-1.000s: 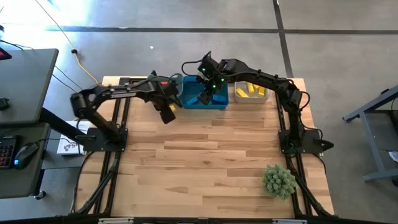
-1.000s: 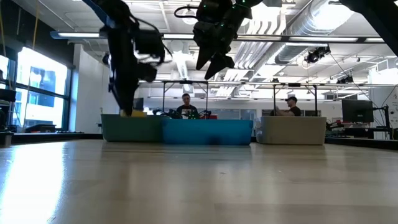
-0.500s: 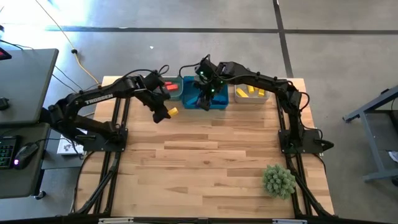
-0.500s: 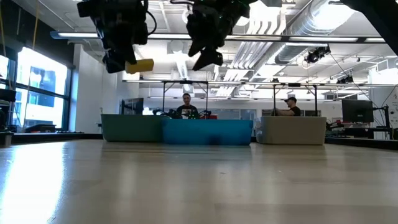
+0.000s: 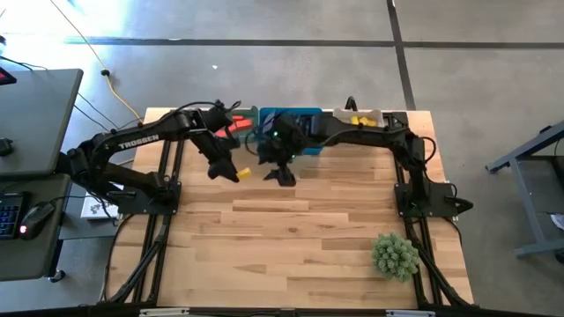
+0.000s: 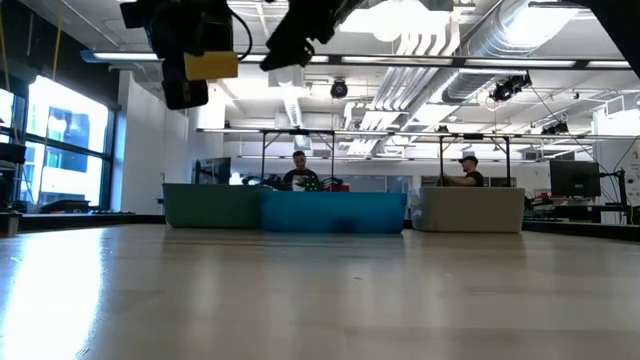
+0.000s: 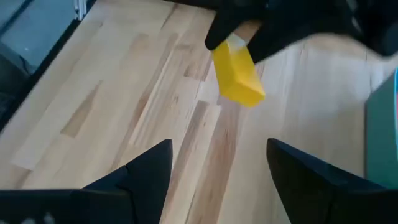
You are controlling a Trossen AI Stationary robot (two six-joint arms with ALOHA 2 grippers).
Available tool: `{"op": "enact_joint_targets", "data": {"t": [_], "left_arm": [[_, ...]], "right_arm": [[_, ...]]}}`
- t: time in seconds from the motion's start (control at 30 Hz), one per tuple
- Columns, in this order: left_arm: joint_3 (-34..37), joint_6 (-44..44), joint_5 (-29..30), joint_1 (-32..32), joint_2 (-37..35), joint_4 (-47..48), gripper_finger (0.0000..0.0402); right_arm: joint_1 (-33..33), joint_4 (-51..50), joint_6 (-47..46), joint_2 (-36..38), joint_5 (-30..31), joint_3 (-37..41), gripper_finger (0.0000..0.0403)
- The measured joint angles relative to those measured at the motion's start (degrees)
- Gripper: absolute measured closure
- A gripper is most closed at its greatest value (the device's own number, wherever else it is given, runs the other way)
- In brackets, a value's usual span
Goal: Sort & place blocks by color
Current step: Put the yellow block into the white bin
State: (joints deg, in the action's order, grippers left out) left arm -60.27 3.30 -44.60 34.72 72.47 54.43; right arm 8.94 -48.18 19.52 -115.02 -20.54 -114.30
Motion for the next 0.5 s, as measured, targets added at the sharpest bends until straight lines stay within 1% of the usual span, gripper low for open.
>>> {"op": "enact_joint_targets", "data": {"t": [0.13,0.3,0.5], "left_arm": [[0.0,1.02,-1.94,-1.2,0.0,-0.13,0.0294],[0.0,2.46,-3.61,-2.29,0.0,-0.23,0.0295],[0.0,3.46,-4.02,-3.21,0.0,-1.68,0.0295]], "right_arm": [[-1.73,2.27,3.57,0.0,1.6,0.0,0.0155],[-2.57,4.6,4.97,0.0,1.66,0.0,0.0155],[-3.48,7.42,6.01,0.0,0.55,0.0,0.0155]]}}
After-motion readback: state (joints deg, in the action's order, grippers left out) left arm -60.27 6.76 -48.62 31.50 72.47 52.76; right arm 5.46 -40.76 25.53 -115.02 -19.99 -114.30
